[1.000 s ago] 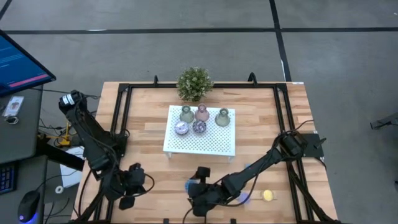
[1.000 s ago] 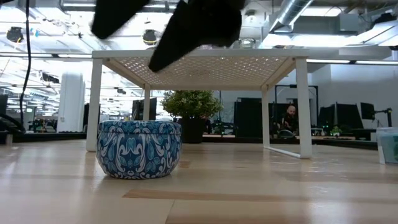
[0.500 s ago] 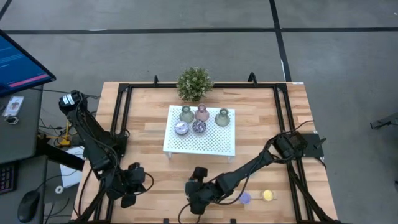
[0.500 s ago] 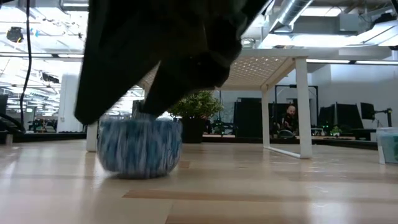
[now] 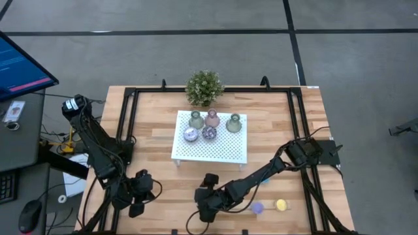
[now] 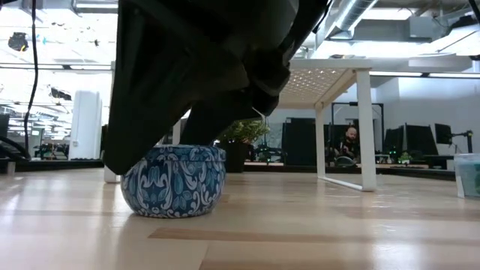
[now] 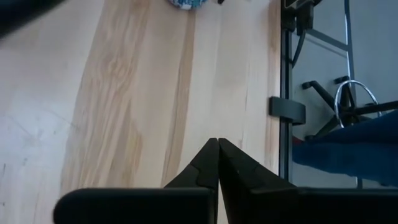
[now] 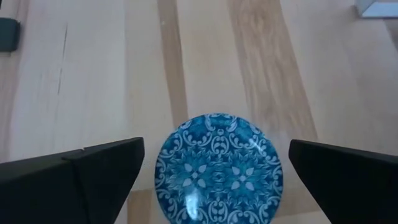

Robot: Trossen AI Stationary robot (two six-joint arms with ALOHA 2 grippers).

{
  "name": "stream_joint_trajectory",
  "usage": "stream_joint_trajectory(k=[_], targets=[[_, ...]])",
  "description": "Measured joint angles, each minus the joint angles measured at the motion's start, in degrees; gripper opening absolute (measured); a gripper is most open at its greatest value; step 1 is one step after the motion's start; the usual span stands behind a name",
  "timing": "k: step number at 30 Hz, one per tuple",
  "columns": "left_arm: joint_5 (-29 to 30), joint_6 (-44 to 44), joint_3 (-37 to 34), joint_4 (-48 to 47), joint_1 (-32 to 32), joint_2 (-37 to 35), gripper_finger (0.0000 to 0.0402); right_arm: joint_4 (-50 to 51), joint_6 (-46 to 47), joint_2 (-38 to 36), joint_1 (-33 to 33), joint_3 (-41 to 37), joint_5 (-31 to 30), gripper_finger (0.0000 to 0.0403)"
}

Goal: Pick & Place candle stick holders
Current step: Put the blue patterned scented candle on the shelf

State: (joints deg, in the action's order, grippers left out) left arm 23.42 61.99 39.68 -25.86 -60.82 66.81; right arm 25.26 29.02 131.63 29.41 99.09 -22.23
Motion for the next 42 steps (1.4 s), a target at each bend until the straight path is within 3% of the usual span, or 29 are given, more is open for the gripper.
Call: stream_joint_trajectory(k=[11, 21, 33, 42], targets=[[0.8, -0.1, 0.0, 0.3, 0.0, 0.0, 0.0006, 0.9, 0.6, 0.9, 0.2, 0.1, 1.4, 0.0360], [0.8, -0.2, 0.0, 0.4, 0.0, 0.0, 0.0006, 1.5, 0.6, 0.9, -0.2, 0.1, 2.6, 0.0290], [0.8, -0.2, 0.0, 0.4, 0.0, 0.0, 0.0006, 2.8, 2.4, -1.5, 0.1, 1.4, 2.8, 0.0294], [0.8, -0.2, 0.0, 0.4, 0.0, 0.0, 0.0006, 10.5, 2.0, -13.0, 1.2, 3.1, 2.4, 0.0293]])
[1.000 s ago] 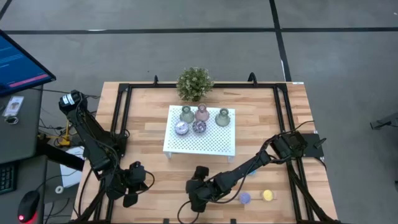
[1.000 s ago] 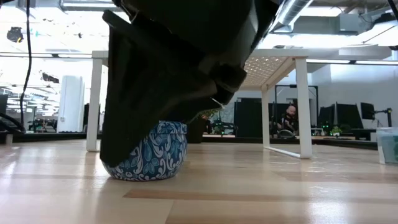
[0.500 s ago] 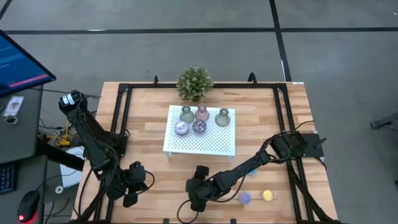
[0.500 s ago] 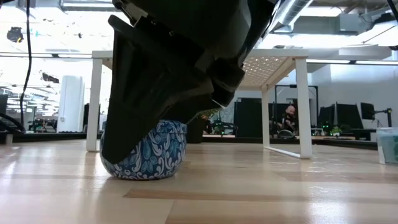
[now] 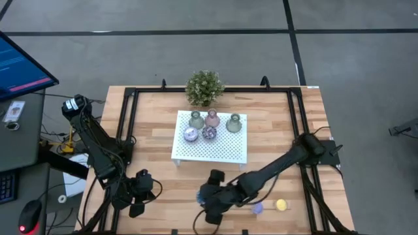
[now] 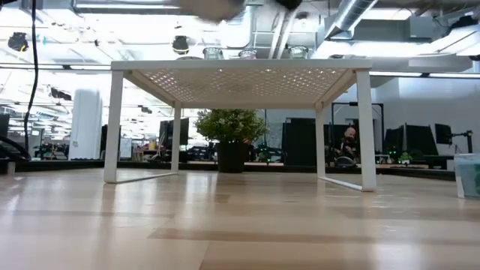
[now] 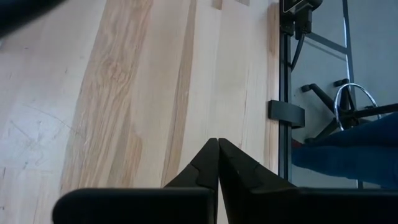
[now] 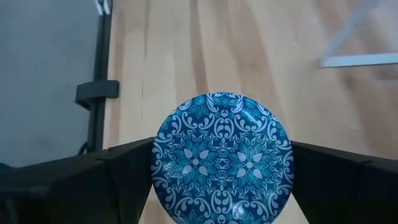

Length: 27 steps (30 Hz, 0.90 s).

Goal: Pick & Place candle stick holders
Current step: Put the blue patterned scented candle on the shelf

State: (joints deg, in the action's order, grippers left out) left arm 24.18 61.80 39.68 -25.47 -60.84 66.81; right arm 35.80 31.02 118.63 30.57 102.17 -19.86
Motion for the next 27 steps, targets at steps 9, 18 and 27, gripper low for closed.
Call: stream_joint_trajectory(k=[9, 18, 27], targets=[[1.9, 0.0, 0.0, 0.3, 0.0, 0.0, 0.0007, 22.9, 5.4, -13.6, -4.8, 0.0, -4.7, 0.0299], [2.8, 0.2, 0.0, 1.3, 0.0, 0.0, 0.0007, 37.7, 9.7, -16.7, -12.3, 0.0, -5.9, 0.0301], [3.4, 0.2, 0.0, 1.9, 0.0, 0.0, 0.0006, 37.6, 13.0, -16.2, -14.1, -3.7, -3.8, 0.0302]])
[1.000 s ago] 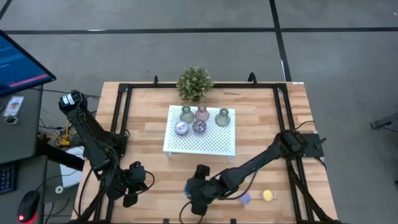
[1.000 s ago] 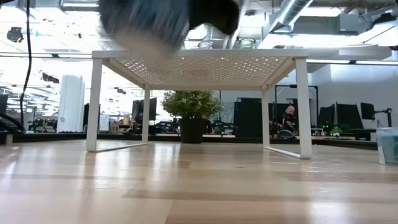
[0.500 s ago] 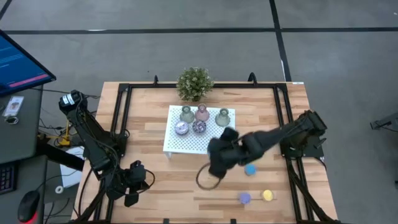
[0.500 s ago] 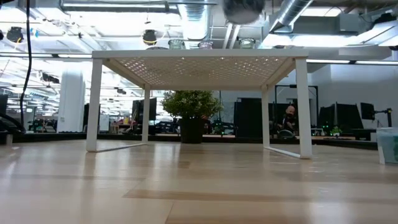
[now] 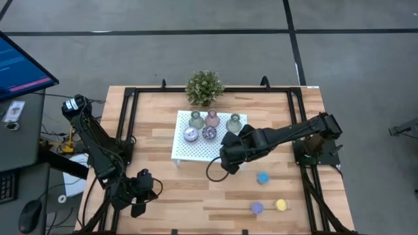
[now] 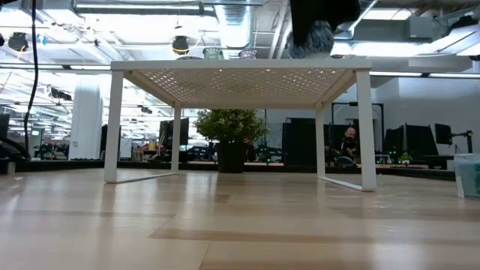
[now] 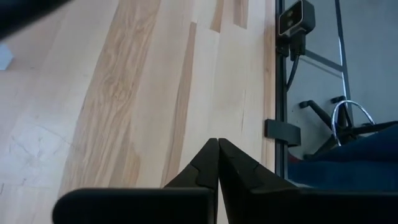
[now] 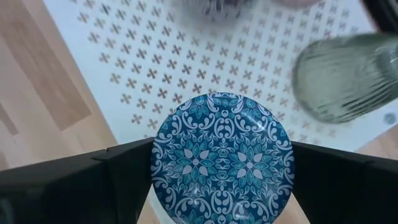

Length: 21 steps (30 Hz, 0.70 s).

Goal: Pick & Place candle stick holders
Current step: Put the blue patterned scented candle on the shelf

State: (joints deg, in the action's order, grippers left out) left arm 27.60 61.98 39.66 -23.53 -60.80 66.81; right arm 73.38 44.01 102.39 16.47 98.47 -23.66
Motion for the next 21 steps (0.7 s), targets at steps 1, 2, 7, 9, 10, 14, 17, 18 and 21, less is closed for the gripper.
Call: stream_joint_trajectory(k=[1, 2, 7, 9, 10, 14, 17, 18, 21], targets=[[0.4, 0.0, 0.0, 0.0, 0.0, 0.0, 0.0007, -0.2, 0.5, 0.0, -0.2, -0.7, 0.0, 0.0302], [0.7, 0.0, 0.0, 0.0, 0.0, 0.0, 0.0007, -0.2, 1.0, 0.0, -0.3, -1.3, 0.0, 0.0302], [1.2, 0.0, 0.0, 0.4, 0.0, 0.0, 0.0004, -1.1, 1.2, 0.0, -1.0, -2.7, 0.0, 0.0302], [1.5, 0.0, 0.0, 0.4, 0.0, 0.0, 0.0006, -2.5, 0.7, 0.0, -1.5, -3.1, 0.5, 0.0302], [1.7, 0.0, 0.0, 0.5, 0.0, 0.0, 0.0006, -3.5, 0.0, 0.0, -1.8, -3.3, 1.2, 0.0302], [1.8, 0.0, 0.0, 0.9, 0.0, 0.0, 0.0005, -5.2, -1.8, 0.1, -3.3, -3.4, 2.7, 0.0302], [1.8, 0.0, 0.0, 1.1, 0.0, 0.0, 0.0004, -5.1, -2.1, 0.1, -4.5, -3.4, 2.7, 0.0302], [1.8, 0.0, 0.0, 1.3, 0.0, 0.0, 0.0005, -5.0, -2.4, 0.1, -4.8, -3.4, 2.7, 0.0302], [1.8, 0.0, 0.0, 1.6, 0.0, 0.0, 0.0007, -4.8, -3.4, 0.1, -5.6, -3.4, 3.7, 0.0302]])
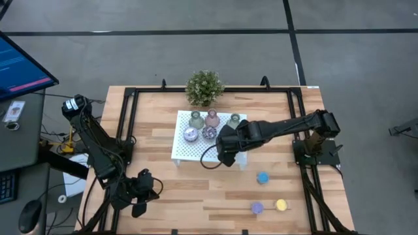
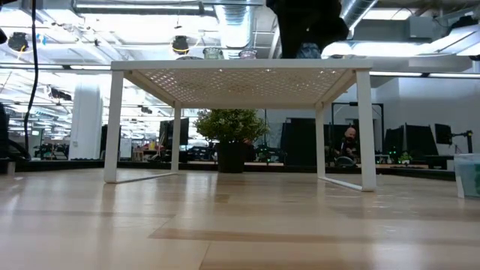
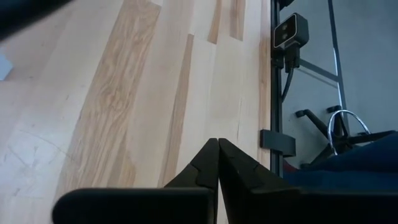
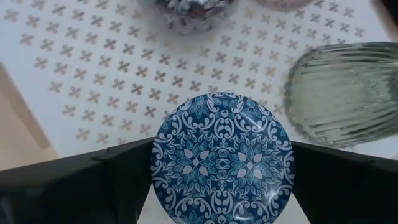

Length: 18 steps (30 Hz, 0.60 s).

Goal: Pick & Place candle stick holders
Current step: Put the blue patterned scented candle on the shelf

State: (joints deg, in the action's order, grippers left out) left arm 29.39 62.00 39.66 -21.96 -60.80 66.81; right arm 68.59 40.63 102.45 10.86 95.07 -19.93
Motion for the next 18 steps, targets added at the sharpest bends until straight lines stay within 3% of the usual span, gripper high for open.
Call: stream_joint_trajectory(k=[18], targets=[[0.0, -0.2, 0.0, 0.4, 0.0, 0.0, 0.0004, 1.5, -0.7, 0.0, -1.7, 0.0, 0.1, 0.0334]])
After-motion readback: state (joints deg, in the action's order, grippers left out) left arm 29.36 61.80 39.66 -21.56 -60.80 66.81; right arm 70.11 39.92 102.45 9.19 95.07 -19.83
